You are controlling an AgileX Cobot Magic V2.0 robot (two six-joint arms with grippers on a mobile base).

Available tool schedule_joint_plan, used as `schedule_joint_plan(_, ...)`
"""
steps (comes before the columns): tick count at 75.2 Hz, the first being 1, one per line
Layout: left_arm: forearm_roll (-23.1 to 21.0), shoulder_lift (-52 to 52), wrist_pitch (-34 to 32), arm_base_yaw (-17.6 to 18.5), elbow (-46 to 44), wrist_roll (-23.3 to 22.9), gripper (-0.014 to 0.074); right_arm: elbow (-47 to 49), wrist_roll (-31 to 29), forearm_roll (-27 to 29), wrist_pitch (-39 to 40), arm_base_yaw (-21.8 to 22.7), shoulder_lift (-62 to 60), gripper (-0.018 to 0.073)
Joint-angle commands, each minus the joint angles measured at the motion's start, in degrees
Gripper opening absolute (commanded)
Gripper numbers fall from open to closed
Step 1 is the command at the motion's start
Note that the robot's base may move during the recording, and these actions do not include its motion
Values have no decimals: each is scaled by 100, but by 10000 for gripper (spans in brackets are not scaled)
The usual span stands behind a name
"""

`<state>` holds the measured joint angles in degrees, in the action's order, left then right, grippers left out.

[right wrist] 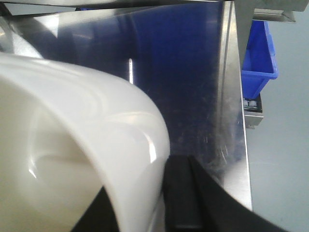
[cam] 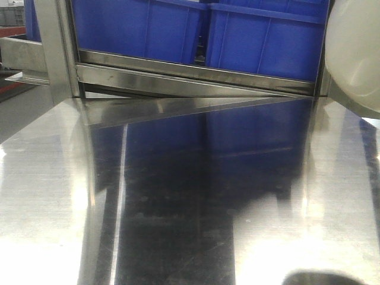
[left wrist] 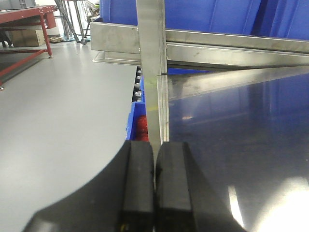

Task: Move white bin to right shelf second layer
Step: 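Hold the lifted bin beside the robot with the right gripper, then drive away from the table carrying the bin in the right gripper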

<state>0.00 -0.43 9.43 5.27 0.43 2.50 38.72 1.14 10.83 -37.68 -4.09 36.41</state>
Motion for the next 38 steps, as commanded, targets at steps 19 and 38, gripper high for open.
schedule_joint_plan(19,0,-80,-500,33,211,-30,85,172,-20,88,482,33,-24,56)
schedule_joint_plan(38,0,-80,-500,33,211,-30,85,172,-20,88,482,33,-24,56)
